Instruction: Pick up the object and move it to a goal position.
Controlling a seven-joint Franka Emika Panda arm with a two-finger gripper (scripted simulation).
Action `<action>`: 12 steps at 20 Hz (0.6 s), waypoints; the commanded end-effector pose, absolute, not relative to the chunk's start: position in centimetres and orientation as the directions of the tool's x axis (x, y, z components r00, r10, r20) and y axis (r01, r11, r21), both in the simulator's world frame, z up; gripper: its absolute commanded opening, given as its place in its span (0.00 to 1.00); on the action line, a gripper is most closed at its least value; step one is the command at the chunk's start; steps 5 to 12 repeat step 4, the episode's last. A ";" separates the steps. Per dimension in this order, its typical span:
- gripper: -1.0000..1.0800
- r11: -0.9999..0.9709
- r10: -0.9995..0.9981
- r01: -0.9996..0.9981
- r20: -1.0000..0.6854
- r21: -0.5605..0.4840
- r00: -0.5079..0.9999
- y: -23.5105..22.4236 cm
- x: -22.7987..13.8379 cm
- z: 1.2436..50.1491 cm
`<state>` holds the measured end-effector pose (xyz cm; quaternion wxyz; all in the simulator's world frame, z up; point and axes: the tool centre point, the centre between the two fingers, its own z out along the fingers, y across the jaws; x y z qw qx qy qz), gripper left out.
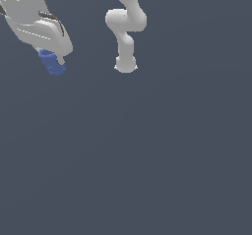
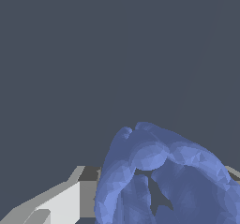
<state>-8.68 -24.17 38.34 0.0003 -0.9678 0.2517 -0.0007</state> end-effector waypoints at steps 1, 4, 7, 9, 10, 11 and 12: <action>0.00 -0.874 -0.486 -0.486 0.000 0.000 0.874 -24.4 -8.9 38.9; 0.00 -0.874 -0.486 -0.486 0.000 0.000 0.874 -24.5 -8.8 39.0; 0.00 -0.874 -0.486 -0.486 0.000 0.000 0.874 -24.5 -8.8 39.0; 0.00 -0.874 -0.486 -0.486 0.000 0.000 0.874 -24.5 -8.8 39.0; 0.00 -0.874 -0.486 -0.486 0.000 0.000 0.874 -24.5 -8.8 39.0; 0.00 -0.874 -0.486 -0.486 0.000 0.000 0.874 -24.5 -8.8 39.0; 0.00 -0.874 -0.486 -0.486 0.000 0.000 0.874 -24.5 -8.8 39.0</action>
